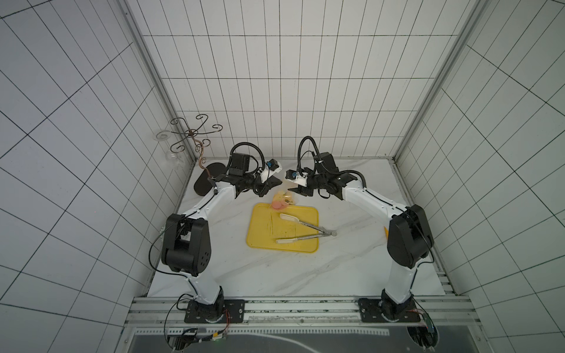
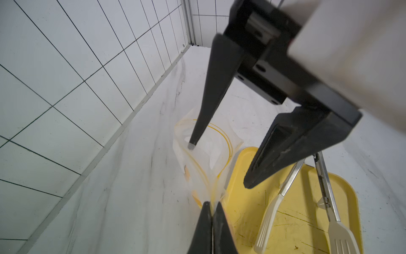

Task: Put the cookies into a resealable bag to prevent moisture
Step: Close the ziploc bag at the center of the board.

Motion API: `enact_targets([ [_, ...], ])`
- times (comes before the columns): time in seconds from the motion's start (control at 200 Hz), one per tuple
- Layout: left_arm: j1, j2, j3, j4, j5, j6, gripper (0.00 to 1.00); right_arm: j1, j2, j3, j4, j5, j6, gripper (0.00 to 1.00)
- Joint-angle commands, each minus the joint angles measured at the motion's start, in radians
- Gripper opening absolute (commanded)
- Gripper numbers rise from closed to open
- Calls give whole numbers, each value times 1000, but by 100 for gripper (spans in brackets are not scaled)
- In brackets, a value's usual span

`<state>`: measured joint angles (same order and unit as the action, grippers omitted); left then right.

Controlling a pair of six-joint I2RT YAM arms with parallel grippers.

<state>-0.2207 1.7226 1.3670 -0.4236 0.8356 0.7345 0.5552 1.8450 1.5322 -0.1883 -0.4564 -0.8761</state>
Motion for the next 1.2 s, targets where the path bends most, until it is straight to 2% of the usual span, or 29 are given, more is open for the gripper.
enact_targets([
  [0.0, 3, 7, 59, -69, -17, 85, 0, 14, -99, 50, -2, 10, -12, 60],
  [0.13, -11, -1, 66, -87, -4, 91, 0, 37, -107, -2, -2, 45, -54, 61],
  [0.29, -15, -16, 74, -126, 0, 125, 0, 52, -66, 17, 6, 90, -93, 62],
  [0.4, -17, -14, 87, -150, -2, 135, 0, 56, -35, 72, -6, 48, -93, 62],
  [0.525, -16, -14, 107, -164, 11, 136, 0, 64, -32, 48, -36, 17, -86, 61],
  [0.625, -20, -20, 115, -184, 12, 143, 0, 73, -26, 13, -19, 85, -105, 59],
  [0.78, -37, -47, 91, -215, 6, 164, 0, 72, -12, 41, -12, 108, -113, 51],
  [0.96, -37, -65, 91, -218, -17, 174, 0, 81, -20, 47, -70, 71, -104, 34],
  [1.194, -40, -44, 132, -241, 4, 167, 0, 92, -45, 19, -100, 81, -85, 22],
])
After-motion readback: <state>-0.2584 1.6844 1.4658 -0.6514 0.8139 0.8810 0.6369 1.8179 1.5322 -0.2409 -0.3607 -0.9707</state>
